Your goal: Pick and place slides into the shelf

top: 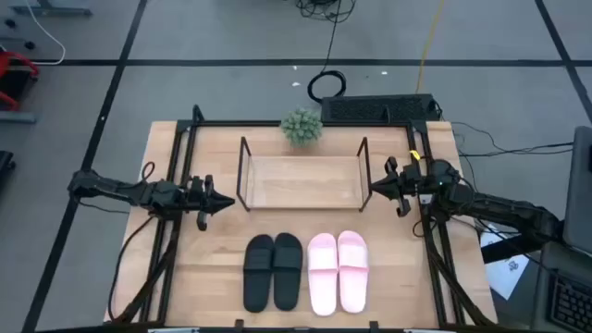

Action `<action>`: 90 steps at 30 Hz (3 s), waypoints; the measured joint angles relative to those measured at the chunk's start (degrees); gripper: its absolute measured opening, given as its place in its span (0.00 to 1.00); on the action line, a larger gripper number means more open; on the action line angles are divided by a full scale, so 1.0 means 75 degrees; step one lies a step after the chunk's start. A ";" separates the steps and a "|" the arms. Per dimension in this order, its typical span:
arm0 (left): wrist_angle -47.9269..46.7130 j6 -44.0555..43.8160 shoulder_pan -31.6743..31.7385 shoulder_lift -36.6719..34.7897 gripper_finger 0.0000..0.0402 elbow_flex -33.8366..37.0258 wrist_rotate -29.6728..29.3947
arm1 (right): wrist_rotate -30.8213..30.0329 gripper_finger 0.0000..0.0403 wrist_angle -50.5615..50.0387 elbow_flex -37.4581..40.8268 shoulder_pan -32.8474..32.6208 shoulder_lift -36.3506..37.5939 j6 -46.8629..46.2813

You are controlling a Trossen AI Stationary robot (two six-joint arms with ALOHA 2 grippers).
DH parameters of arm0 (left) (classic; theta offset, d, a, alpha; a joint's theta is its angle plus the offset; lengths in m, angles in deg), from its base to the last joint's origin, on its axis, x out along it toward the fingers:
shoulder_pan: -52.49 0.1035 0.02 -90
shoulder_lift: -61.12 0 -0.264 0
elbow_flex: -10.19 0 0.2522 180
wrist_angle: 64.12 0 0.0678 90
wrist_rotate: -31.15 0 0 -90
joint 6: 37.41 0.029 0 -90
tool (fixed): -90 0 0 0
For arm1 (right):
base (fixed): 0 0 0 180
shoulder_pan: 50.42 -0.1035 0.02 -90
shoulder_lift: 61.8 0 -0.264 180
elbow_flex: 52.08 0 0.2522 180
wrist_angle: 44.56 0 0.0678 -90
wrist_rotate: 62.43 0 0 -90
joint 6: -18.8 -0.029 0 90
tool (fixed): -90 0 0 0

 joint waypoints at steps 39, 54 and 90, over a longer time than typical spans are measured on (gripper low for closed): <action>-0.0002 0.0000 0.0001 0.0002 0.06 0.0001 0.0000 | 0.0000 0.00 0.0000 0.0003 0.0000 0.0000 0.0000; 0.0004 -0.0140 0.0000 -0.0001 0.06 0.0001 -0.0037 | -0.0223 0.00 0.0530 0.0001 0.0003 0.0003 -0.0233; -0.0904 -0.0037 -0.1483 0.0364 0.06 -0.2435 0.1693 | 0.0398 0.00 0.2966 -0.0878 -0.2723 -0.0430 -0.0955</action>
